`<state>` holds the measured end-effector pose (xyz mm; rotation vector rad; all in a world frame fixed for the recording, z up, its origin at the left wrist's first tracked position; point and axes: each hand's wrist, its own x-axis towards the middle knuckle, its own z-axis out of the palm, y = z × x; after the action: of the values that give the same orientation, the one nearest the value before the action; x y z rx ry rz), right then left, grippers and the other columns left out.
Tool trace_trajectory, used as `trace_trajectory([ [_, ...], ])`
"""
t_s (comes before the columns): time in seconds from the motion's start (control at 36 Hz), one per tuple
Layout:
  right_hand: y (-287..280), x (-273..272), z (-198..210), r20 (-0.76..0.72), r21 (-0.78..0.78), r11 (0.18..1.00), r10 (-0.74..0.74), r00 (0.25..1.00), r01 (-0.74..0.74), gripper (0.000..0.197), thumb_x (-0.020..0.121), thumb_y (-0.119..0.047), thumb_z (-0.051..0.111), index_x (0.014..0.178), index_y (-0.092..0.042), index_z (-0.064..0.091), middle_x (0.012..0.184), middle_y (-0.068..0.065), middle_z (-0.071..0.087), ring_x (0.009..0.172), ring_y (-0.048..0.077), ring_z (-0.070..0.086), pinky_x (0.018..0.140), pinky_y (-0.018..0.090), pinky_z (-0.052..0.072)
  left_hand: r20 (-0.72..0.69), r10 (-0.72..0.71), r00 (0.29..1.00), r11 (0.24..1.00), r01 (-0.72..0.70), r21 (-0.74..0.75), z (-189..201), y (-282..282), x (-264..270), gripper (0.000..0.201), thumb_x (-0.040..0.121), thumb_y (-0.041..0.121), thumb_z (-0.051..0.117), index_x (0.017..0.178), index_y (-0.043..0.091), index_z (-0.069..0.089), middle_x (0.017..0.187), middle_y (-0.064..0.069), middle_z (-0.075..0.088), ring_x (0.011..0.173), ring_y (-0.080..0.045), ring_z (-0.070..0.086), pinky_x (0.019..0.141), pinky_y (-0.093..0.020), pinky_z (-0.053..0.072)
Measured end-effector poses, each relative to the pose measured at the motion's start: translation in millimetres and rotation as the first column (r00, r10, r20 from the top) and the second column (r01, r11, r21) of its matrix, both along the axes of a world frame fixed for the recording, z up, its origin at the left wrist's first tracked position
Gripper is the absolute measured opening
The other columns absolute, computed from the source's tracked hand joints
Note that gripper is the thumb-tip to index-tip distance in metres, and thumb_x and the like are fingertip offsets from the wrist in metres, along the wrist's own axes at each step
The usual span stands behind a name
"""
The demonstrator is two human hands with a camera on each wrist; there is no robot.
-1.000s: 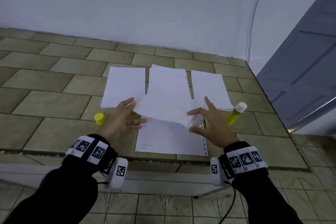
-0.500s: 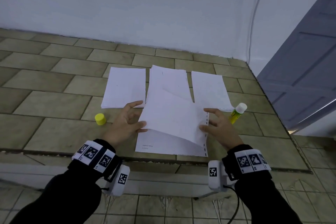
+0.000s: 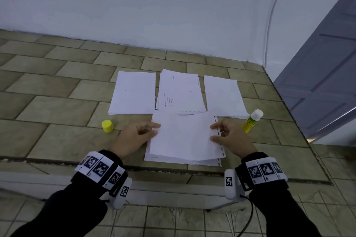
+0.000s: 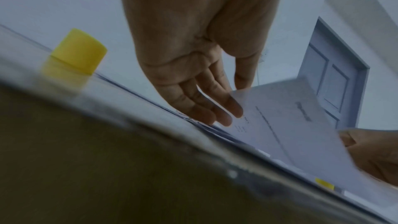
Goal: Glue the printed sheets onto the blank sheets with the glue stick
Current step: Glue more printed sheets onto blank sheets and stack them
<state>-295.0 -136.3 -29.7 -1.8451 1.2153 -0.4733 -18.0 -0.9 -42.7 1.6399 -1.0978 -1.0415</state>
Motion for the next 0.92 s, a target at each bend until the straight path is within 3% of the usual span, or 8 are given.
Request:
trace_trajectory([
  [0.08, 2.3, 0.8, 0.3, -0.087, -0.050, 0.999, 0.008, 0.996, -0.013, 0.027, 0.079, -0.010, 0.077, 0.102, -0.019, 0.065, 0.095, -0.005, 0.060, 0.081, 0.009, 0.057, 0.071, 0.017, 0.046, 0.174, 0.017, 0.985, 1.000, -0.019, 0.011, -1.8, -0.2, 3.0, 0.019, 0.092, 0.018, 0.066, 0.107, 0.030, 0.070, 0.102, -0.004, 0.071, 0.098, -0.015, 0.065, 0.088, -0.026, 0.052],
  [0.14, 3.3, 1.0, 0.0, -0.136, -0.060, 0.998, 0.017, 0.991, -0.025, 0.027, 0.078, -0.011, 0.077, 0.101, -0.019, 0.065, 0.096, -0.005, 0.061, 0.085, 0.012, 0.060, 0.074, 0.018, 0.049, 0.281, 0.000, 0.960, 1.000, 0.000, 0.001, -1.3, -1.0, 3.2, 0.022, 0.091, 0.014, 0.067, 0.101, 0.034, 0.068, 0.085, 0.006, 0.070, 0.085, -0.003, 0.064, 0.074, -0.017, 0.050],
  [0.19, 4.7, 1.4, 0.5, -0.186, -0.077, 0.996, 0.031, 0.982, -0.046, 0.027, 0.078, -0.011, 0.077, 0.099, -0.021, 0.063, 0.093, -0.009, 0.060, 0.080, 0.006, 0.058, 0.067, 0.010, 0.045, 0.332, -0.012, 0.943, 1.000, 0.013, -0.002, 0.7, -2.2, 1.1, 0.022, 0.092, 0.009, 0.065, 0.100, 0.028, 0.069, 0.069, 0.020, 0.062, 0.071, 0.008, 0.058, 0.062, -0.005, 0.041],
  [0.31, 6.1, 3.2, 0.1, -0.248, -0.086, 0.992, 0.065, 0.967, -0.089, 0.027, 0.079, -0.009, 0.075, 0.100, -0.020, 0.062, 0.091, -0.007, 0.059, 0.076, 0.003, 0.053, 0.059, 0.007, 0.039, 0.435, -0.023, 0.900, 1.000, 0.030, -0.008, -2.2, -5.0, 1.4, 0.021, 0.091, 0.006, 0.065, 0.103, 0.021, 0.072, 0.075, 0.023, 0.057, 0.071, 0.008, 0.055, 0.063, -0.003, 0.039],
  [0.42, 6.2, 4.3, -0.7, -0.324, -0.082, 0.990, 0.084, 0.942, -0.117, 0.031, 0.080, -0.007, 0.074, 0.107, -0.016, 0.063, 0.098, 0.001, 0.059, 0.077, 0.009, 0.051, 0.061, 0.009, 0.037, 0.454, -0.043, 0.890, 0.999, 0.038, 0.020, -5.2, -5.1, 1.4, 0.019, 0.090, 0.006, 0.066, 0.103, 0.019, 0.070, 0.074, 0.021, 0.053, 0.069, 0.005, 0.053, 0.063, -0.005, 0.040],
  [0.53, 7.3, 4.5, -2.1, -0.359, -0.044, 0.989, 0.116, 0.926, -0.141, 0.035, 0.079, -0.005, 0.073, 0.110, -0.016, 0.061, 0.098, 0.000, 0.055, 0.074, 0.004, 0.048, 0.058, 0.008, 0.035, 0.461, -0.066, 0.885, 0.997, 0.037, 0.071, -5.7, -4.6, 1.6, 0.019, 0.089, 0.013, 0.069, 0.105, 0.024, 0.069, 0.084, 0.014, 0.059, 0.079, -0.001, 0.056, 0.072, -0.013, 0.045],
  [0.64, 10.7, 3.2, -5.0, -0.387, -0.060, 0.988, 0.109, 0.915, -0.143, 0.037, 0.081, -0.007, 0.072, 0.114, -0.019, 0.059, 0.099, -0.003, 0.050, 0.074, 0.001, 0.046, 0.058, 0.008, 0.034, 0.473, -0.068, 0.878, 0.997, 0.042, 0.067, -4.8, -3.3, 0.7, 0.020, 0.086, 0.014, 0.073, 0.103, 0.024, 0.068, 0.079, 0.020, 0.052, 0.073, 0.003, 0.052, 0.060, -0.003, 0.037],
  [0.92, 14.4, -3.2, -10.2, -0.350, -0.063, 0.994, 0.060, 0.935, -0.087, 0.038, 0.081, -0.010, 0.073, 0.114, -0.023, 0.061, 0.106, 0.000, 0.053, 0.086, 0.008, 0.054, 0.065, 0.007, 0.039, 0.439, -0.062, 0.896, 0.997, 0.031, 0.076, -6.7, -2.5, 3.0, 0.022, 0.081, 0.015, 0.078, 0.096, 0.028, 0.069, 0.078, 0.013, 0.059, 0.071, 0.000, 0.055, 0.058, -0.005, 0.038],
])
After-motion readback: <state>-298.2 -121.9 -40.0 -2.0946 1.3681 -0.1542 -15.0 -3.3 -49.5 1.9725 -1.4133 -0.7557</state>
